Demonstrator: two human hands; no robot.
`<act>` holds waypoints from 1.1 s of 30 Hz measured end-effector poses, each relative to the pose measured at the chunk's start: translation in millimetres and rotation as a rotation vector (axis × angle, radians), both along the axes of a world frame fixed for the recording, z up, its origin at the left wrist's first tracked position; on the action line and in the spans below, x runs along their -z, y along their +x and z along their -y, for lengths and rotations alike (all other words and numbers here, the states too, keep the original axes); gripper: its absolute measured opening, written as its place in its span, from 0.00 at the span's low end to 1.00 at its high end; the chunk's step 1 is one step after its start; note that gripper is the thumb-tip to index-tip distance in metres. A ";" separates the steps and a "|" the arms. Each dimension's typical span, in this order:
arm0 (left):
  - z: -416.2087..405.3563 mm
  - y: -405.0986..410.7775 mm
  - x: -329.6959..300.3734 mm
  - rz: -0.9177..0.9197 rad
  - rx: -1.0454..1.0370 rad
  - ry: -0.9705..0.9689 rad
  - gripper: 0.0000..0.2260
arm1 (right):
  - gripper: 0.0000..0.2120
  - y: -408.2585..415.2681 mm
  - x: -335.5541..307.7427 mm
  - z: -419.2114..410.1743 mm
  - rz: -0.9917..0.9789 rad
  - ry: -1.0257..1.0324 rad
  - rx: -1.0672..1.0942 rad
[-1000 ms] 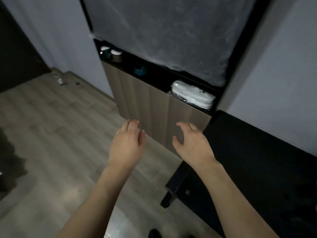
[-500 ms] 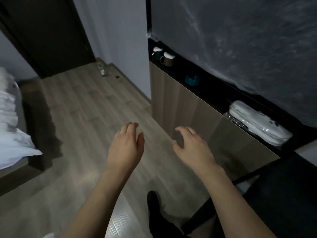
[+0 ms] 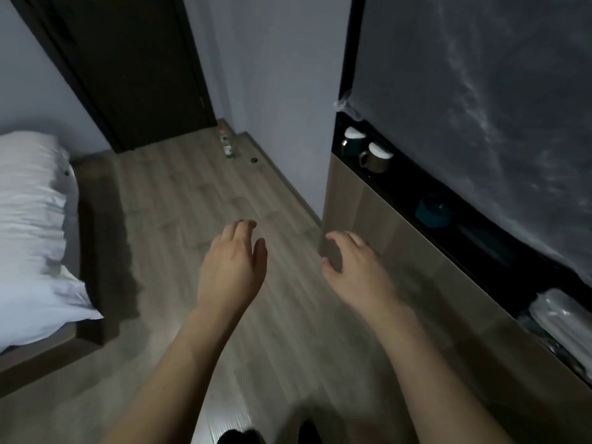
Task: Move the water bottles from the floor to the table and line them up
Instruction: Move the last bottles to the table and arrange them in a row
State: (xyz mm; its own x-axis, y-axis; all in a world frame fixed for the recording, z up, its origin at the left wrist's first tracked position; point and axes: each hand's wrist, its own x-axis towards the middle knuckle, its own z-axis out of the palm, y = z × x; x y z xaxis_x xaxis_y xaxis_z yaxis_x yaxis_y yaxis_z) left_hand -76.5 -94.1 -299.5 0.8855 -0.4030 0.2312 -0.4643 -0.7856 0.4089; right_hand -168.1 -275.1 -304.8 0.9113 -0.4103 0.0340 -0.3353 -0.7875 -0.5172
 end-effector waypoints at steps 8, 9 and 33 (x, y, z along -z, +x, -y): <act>-33.3 140.2 17.3 -0.033 -0.055 -0.004 0.17 | 0.22 143.9 12.8 -28.2 -0.016 -0.033 -0.042; -40.6 161.3 18.4 -0.034 -0.053 -0.009 0.17 | 0.22 165.1 12.6 -34.1 -0.014 -0.035 -0.041; -127.0 581.3 19.7 -0.025 -0.060 -0.004 0.17 | 0.21 583.5 17.6 -113.8 -0.002 -0.081 -0.071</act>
